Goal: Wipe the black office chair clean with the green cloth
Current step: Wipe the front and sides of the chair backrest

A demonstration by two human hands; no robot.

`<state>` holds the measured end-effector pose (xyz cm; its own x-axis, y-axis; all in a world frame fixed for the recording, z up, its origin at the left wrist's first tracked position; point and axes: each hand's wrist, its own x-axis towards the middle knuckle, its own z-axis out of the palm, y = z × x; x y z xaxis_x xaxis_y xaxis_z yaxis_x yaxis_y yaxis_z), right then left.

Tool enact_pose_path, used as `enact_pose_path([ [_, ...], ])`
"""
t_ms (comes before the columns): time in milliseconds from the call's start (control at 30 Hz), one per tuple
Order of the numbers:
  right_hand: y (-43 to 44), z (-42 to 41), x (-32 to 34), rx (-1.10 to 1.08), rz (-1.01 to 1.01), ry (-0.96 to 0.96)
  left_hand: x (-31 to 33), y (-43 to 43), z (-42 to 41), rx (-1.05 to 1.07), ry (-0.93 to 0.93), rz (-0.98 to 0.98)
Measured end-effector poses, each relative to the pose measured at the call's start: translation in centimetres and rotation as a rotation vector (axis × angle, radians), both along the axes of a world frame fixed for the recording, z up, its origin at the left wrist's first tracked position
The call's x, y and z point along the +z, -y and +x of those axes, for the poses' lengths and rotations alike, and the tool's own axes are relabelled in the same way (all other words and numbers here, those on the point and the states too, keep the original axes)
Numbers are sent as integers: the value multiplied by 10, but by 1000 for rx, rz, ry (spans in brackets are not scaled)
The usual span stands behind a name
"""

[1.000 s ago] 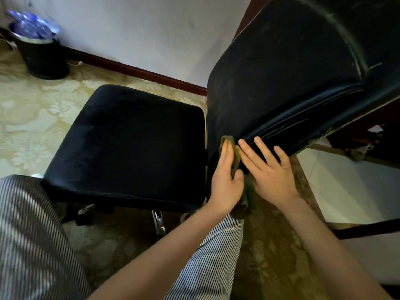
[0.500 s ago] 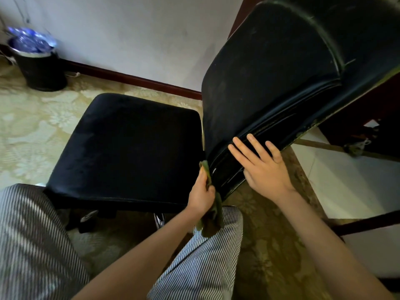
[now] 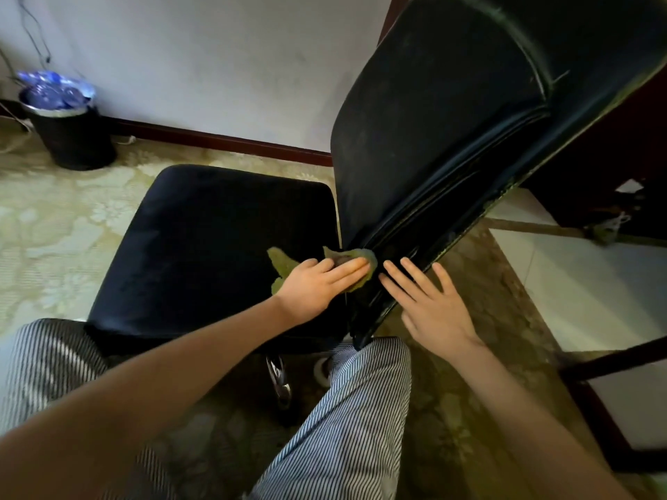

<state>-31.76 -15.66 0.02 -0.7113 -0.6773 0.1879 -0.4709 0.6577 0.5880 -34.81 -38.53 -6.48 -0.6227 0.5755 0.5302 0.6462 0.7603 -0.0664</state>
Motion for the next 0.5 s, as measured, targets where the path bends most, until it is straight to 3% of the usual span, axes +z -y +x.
enact_pose_path([
  [267,-6,-7,-3,27,-29,18,-27,-8,6,67,122,-140],
  [500,-10,-12,-4,26,-31,14,-55,-13,20,122,480,-294],
])
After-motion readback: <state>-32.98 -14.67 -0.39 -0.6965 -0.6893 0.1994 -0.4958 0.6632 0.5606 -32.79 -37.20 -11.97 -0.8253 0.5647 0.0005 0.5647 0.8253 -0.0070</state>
